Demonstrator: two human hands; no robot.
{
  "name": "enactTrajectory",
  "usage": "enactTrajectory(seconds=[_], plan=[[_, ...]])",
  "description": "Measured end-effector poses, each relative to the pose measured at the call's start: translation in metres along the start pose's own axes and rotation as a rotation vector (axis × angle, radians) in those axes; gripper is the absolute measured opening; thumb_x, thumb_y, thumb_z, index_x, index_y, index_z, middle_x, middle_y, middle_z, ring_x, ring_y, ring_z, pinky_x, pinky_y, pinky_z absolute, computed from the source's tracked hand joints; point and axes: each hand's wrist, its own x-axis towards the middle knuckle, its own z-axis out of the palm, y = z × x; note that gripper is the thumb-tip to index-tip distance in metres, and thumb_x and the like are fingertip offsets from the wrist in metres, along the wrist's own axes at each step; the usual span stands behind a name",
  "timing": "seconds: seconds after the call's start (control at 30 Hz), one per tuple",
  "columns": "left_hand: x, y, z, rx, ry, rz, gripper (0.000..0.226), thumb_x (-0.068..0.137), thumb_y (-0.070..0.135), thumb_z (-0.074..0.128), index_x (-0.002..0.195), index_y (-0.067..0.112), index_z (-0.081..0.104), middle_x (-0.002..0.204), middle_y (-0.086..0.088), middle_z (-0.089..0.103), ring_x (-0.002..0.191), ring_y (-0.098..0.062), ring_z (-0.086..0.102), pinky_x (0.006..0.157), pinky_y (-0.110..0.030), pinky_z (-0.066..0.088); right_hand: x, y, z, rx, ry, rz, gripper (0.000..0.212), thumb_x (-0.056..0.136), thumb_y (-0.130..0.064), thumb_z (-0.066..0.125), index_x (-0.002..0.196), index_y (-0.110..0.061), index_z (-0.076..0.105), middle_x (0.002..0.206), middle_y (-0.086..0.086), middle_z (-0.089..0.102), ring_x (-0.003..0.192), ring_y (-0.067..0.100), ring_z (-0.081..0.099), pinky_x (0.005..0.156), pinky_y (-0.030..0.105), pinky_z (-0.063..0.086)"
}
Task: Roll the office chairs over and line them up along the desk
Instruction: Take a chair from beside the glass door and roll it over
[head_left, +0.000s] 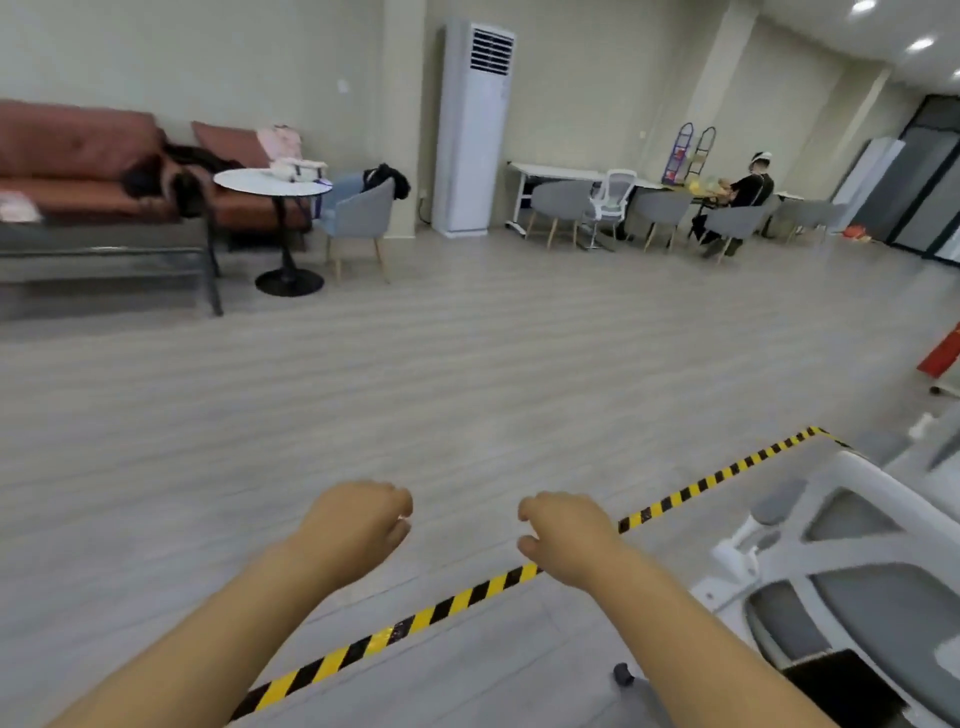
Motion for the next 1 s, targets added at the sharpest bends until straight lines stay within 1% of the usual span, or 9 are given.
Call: enactTrajectory(seconds=[0.17,0.23,0.33,0.43,0.57,0.73,0.9,1.0], plan=[[-0.146,-0.129,-0.019,0.048,-0.003,-0.317,0.03,0.095,0.033,0.037,0.111,0.018,0.057,0.107,-0.001,0.062,0.097,-0.022,0.056,0.077,-0.032,0.046,0.044,-0.176,-0.028,-0.033,-0.029,-0.247,0.038,0.097,-0.036,0.041,0.127,-0.013,0.047,0.125,0.007,0.054,0.111,0.027,0.051,0.094,0.037,0.036],[-0.21,-0.173,-0.028,0.075,-0.011,-0.443,0.029,0.093,0.031,0.039,0.107,0.015,0.059,0.103,-0.003,0.063,0.093,-0.022,0.057,0.076,-0.034,0.047,0.057,-0.249,-0.038,-0.044,-0.022,-0.354,0.037,0.097,-0.036,0.041,0.126,-0.013,0.047,0.125,0.007,0.054,0.109,0.027,0.052,0.089,0.035,0.037],[-0.31,-0.229,-0.044,0.11,-0.023,-0.643,0.03,0.094,0.032,0.039,0.109,0.013,0.057,0.106,-0.004,0.062,0.096,-0.023,0.056,0.079,-0.035,0.047,0.07,-0.361,-0.053,-0.067,-0.012,-0.531,0.036,0.097,-0.035,0.042,0.125,-0.014,0.048,0.124,0.007,0.055,0.108,0.028,0.053,0.082,0.033,0.037],[-0.406,-0.272,-0.055,0.125,0.004,-0.851,0.032,0.095,0.034,0.039,0.112,0.013,0.055,0.11,-0.004,0.059,0.102,-0.024,0.053,0.081,-0.033,0.044,0.076,-0.468,-0.066,-0.099,-0.011,-0.704,0.036,0.097,-0.036,0.042,0.126,-0.016,0.048,0.125,0.007,0.054,0.109,0.028,0.053,0.085,0.034,0.04],[-0.509,-0.303,-0.064,0.181,0.01,-1.086,0.031,0.095,0.034,0.038,0.112,0.015,0.055,0.11,-0.002,0.058,0.102,-0.023,0.051,0.084,-0.034,0.043,0.076,-0.592,-0.079,-0.145,0.007,-0.935,0.037,0.097,-0.037,0.042,0.127,-0.016,0.047,0.126,0.007,0.054,0.109,0.027,0.053,0.088,0.036,0.043],[-0.599,-0.337,-0.068,0.132,0.021,-1.343,0.032,0.095,0.035,0.038,0.115,0.016,0.054,0.112,-0.001,0.057,0.104,-0.021,0.051,0.086,-0.033,0.043,0.079,-0.73,-0.085,-0.167,0.018,-1.179,0.038,0.096,-0.037,0.043,0.128,-0.018,0.047,0.128,0.006,0.053,0.112,0.027,0.052,0.089,0.035,0.04],[-0.652,-0.395,-0.078,0.124,0.029,-1.524,0.032,0.095,0.037,0.038,0.117,0.019,0.053,0.115,0.001,0.056,0.106,-0.019,0.05,0.083,-0.03,0.04,0.103,-0.851,-0.096,-0.188,0.013,-1.368,0.037,0.095,-0.038,0.044,0.129,-0.021,0.048,0.13,0.003,0.053,0.113,0.026,0.052,0.087,0.033,0.039],[-0.675,-0.434,-0.09,0.117,0.106,-1.653,0.032,0.095,0.037,0.038,0.118,0.02,0.052,0.116,0.001,0.056,0.106,-0.018,0.051,0.085,-0.031,0.042,0.128,-0.92,-0.11,-0.248,0.048,-1.49,0.038,0.096,-0.037,0.043,0.129,-0.02,0.048,0.129,0.005,0.053,0.112,0.026,0.053,0.085,0.034,0.042]])
